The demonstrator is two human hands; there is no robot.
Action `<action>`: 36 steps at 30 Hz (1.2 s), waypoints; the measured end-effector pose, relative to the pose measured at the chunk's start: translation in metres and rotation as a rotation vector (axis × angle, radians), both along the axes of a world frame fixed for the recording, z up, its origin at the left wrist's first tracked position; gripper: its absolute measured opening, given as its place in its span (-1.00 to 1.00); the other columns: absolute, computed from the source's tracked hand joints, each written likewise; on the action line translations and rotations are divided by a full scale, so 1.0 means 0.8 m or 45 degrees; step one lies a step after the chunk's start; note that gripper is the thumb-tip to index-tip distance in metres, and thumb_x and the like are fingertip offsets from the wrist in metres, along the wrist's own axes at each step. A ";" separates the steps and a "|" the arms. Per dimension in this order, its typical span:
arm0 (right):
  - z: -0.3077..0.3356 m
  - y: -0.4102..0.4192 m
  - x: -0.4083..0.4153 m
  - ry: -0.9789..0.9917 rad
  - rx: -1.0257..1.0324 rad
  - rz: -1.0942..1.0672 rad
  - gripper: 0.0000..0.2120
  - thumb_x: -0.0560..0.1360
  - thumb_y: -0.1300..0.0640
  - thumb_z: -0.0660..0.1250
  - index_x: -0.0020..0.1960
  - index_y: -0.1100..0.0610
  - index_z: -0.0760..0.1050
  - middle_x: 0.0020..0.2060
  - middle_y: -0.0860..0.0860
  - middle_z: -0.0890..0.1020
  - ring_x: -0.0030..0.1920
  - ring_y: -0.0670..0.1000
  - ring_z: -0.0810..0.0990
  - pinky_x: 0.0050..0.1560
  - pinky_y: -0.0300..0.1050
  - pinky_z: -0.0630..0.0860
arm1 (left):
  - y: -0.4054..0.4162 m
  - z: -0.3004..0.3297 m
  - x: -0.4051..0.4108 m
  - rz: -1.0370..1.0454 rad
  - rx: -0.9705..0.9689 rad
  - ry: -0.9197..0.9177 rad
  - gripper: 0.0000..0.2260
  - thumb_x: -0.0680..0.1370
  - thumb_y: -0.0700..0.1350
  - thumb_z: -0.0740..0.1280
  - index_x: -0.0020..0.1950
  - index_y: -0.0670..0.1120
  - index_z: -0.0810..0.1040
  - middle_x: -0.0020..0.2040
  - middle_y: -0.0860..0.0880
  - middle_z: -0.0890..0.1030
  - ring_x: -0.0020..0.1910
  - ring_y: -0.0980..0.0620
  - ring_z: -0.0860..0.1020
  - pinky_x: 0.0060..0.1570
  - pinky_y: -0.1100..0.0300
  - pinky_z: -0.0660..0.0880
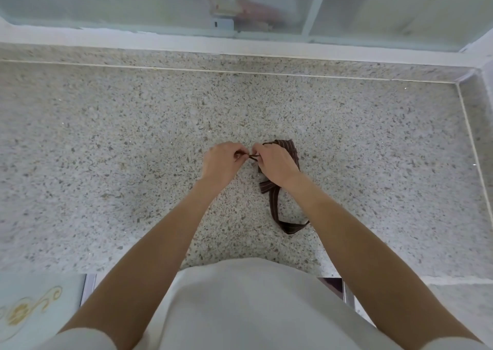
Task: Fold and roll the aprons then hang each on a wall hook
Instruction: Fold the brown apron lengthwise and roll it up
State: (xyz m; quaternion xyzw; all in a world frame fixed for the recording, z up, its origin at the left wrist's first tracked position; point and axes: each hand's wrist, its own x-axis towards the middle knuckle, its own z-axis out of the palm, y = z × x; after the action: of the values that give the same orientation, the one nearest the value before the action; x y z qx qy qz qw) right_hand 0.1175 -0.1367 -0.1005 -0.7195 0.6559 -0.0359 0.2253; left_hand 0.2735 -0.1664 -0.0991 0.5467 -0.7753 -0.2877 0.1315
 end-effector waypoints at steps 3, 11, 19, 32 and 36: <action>0.000 0.000 -0.001 -0.043 0.001 0.042 -0.76 0.55 0.15 0.23 0.17 0.21 0.49 -0.03 0.15 0.57 0.05 0.14 0.49 -0.02 -0.09 0.35 | 0.000 0.009 -0.005 0.054 0.009 0.075 -0.93 0.50 0.02 0.36 -0.06 0.10 0.63 -0.11 0.15 0.63 -0.16 0.22 0.55 -0.24 0.30 0.47; 0.012 0.001 -0.020 -0.495 0.052 -0.227 -0.92 0.46 0.20 0.39 -0.14 0.18 0.65 -0.23 -0.02 0.63 -0.20 -0.12 0.51 -0.16 -0.40 0.32 | -0.004 -0.007 -0.021 0.234 0.439 0.451 -0.72 0.56 -0.34 0.15 0.07 -0.08 0.58 -0.01 0.06 0.62 -0.03 0.15 0.58 0.12 0.18 0.49; 0.018 0.007 -0.028 -0.387 -0.113 -0.145 -0.76 0.33 0.46 0.29 -0.13 0.17 0.53 -0.23 0.03 0.60 -0.20 0.04 0.54 -0.18 -0.10 0.47 | 0.006 -0.013 -0.036 0.081 0.502 0.441 -0.91 0.44 -0.24 0.42 -0.07 -0.13 0.62 -0.09 -0.08 0.66 -0.13 0.08 0.60 -0.10 0.40 0.47; 0.003 0.028 -0.011 -0.302 -0.414 -0.142 -0.91 0.41 0.24 0.42 -0.13 0.08 0.57 -0.19 0.00 0.54 -0.19 0.00 0.53 -0.35 0.02 0.54 | 0.015 -0.015 -0.010 0.051 0.530 0.645 -0.83 0.46 -0.23 0.41 -0.02 0.01 0.64 -0.18 0.04 0.67 -0.16 0.14 0.64 -0.04 0.30 0.54; 0.000 0.032 -0.009 -0.383 -0.405 -0.163 -0.90 0.41 0.22 0.42 -0.13 0.06 0.57 -0.20 -0.02 0.54 -0.20 -0.04 0.51 -0.33 0.07 0.53 | 0.010 -0.014 0.000 0.032 0.469 0.575 -0.87 0.45 -0.24 0.42 -0.06 -0.04 0.65 -0.14 0.02 0.67 -0.17 0.18 0.63 -0.06 0.36 0.52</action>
State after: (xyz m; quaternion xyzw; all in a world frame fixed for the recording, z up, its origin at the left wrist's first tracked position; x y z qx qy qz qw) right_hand 0.1101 -0.1108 -0.1005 -0.6894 0.6453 -0.2601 0.2016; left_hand 0.2738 -0.1583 -0.1100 0.4932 -0.6541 -0.5364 0.2028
